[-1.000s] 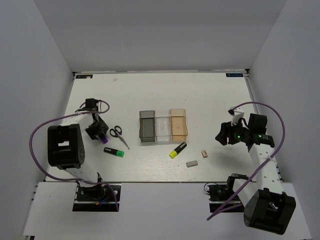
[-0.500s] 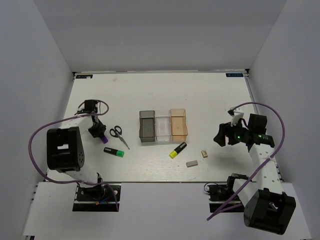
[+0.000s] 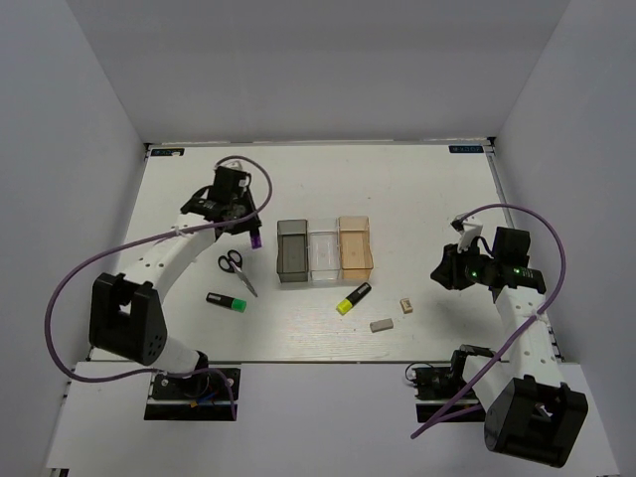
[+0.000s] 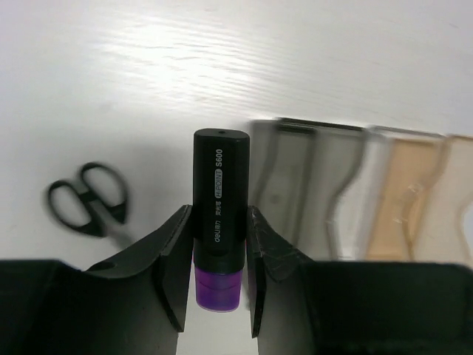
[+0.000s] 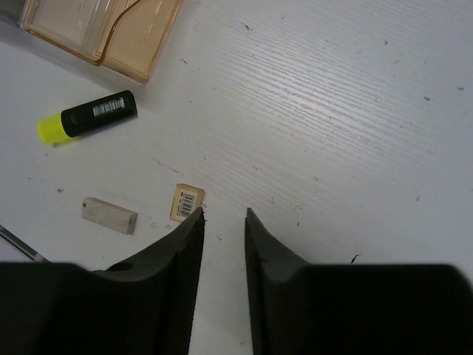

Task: Sort the stationery into containers
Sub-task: Place the stationery into the container

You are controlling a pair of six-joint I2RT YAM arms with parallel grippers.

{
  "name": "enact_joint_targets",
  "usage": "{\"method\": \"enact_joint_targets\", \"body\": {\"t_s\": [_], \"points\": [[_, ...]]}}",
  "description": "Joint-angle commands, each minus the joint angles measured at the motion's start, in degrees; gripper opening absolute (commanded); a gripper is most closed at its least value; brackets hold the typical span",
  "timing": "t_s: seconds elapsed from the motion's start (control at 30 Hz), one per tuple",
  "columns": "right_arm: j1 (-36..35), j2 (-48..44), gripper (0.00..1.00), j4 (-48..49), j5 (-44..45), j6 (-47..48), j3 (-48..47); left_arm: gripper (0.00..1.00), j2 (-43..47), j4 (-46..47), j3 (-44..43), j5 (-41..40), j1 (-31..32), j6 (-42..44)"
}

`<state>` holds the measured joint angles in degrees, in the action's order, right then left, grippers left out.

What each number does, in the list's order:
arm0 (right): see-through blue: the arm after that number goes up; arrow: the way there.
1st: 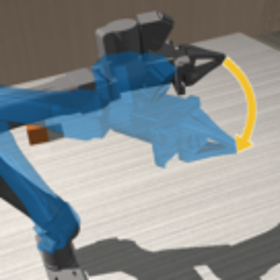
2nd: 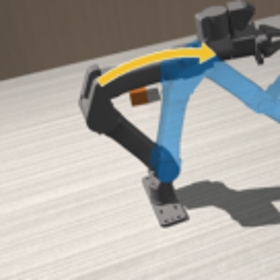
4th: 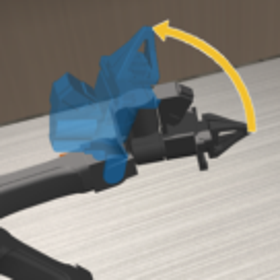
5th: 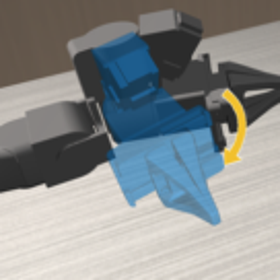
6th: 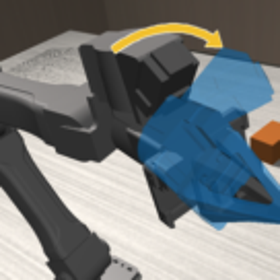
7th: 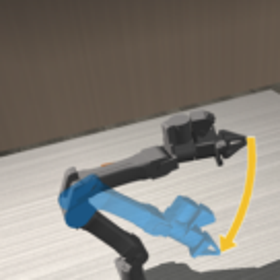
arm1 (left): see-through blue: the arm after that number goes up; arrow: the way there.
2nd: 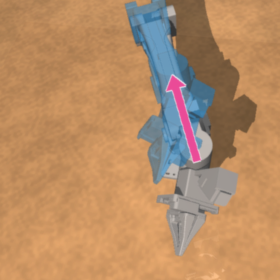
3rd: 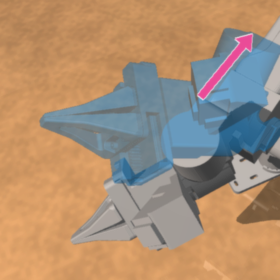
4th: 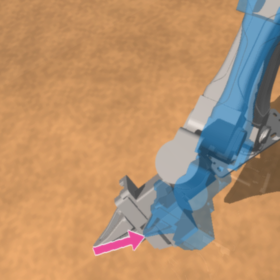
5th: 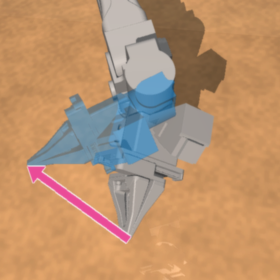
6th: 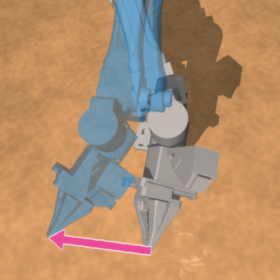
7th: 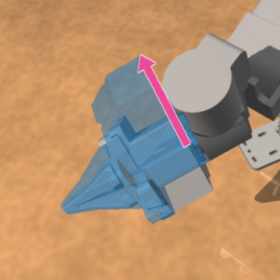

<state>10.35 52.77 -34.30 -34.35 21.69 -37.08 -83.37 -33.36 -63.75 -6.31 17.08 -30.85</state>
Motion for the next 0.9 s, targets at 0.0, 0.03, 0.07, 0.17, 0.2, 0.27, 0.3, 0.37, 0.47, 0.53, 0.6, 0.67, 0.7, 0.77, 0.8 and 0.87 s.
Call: {"method": "enact_joint_targets", "body": {"t_s": [0.0,0.03,0.07,0.17,0.2,0.27,0.3,0.37,0.47,0.53,0.6,0.67,0.7,0.77,0.8,0.87], "points": [[-0.2,-1.2,0.35,-0.4,-1.2,0.6,-1.7,0.01,-4.1,1.6,-5.5,2.3,5.4,2.5],[-0.2,-1.4,0.37,-0.5,-1.1,0.6,-1.5,0.01,-5.0,1.8,-6.4,2.6,6.3,2.5],[-0.2,-1.2,0.39,-0.5,-1.1,0.7,-1.7,0.01,-7.3,2.2,-9.1,2.7,7.0,2.8],[-0.1,-1.4,0.43,-0.6,-0.8,0.6,-1.6,0.04,-10.9,3.1,-11.8,1.7,11.2,3.4],[-0.2,-1.3,0.44,-0.6,-0.8,0.7,-1.5,0.05,-12.7,3.5,-12.5,1.6,11.7,3.5],[-0.1,-1.3,0.46,-0.6,-0.9,0.9,-1.4,0.06,-13.8,2.7,-14.5,0.3,13.1,3.9],[-0.2,-1.4,0.46,-0.8,-0.9,0.7,-1.4,0.09,-15.2,2.3,-15.1,0.0,13.5,3.9],[-0.2,-1.2,0.5,-0.8,-1.0,0.8,-1.6,0.11,-15.8,0.9,-15.7,-1.2,14.0,4.1],[-0.1,-1.3,0.55,-0.8,-1.1,1.2,-1.6,0.3,-15.6,1.4,-14.3,-2.0,14.7,4.0],[-0.1,-1.3,0.57,-0.8,-1.1,1.2,-1.6,0.39,-15.2,1.2,-13.2,-2.5,14.9,4.0],[-0.1,-1.1,0.6,-0.8,-1.1,1.1,-1.7,0.54,-14.5,0.8,-12.8,-2.6,15.0,4.2],[-0.2,-1.2,0.61,-0.9,-1.2,1.2,-1.6,0.6,-13.8,0.4,-12.9,-2.7,15.3,4.6],[-0.2,-1.2,0.61,-0.9,-1.2,1.2,-1.7,0.62,-13.7,0.2,-13.0,-2.8,15.4,4.7],[-0.2,-1.4,0.61,-0.9,-1.2,1.2,-1.7,0.63,-13.0,-0.4,-13.6,-3.0,15.6,5.1],[-0.2,-1.4,0.61,-1.1,-1.2,1.1,-1.7,0.63,-12.8,-0.8,-13.9,-3.4,15.9,5.2],[-0.1,-1.4,0.61,-1.1,-1.2,1.2,-1.7,0.42,-11.1,-1.9,-14.0,-4.5,16.1,4.8]]}}
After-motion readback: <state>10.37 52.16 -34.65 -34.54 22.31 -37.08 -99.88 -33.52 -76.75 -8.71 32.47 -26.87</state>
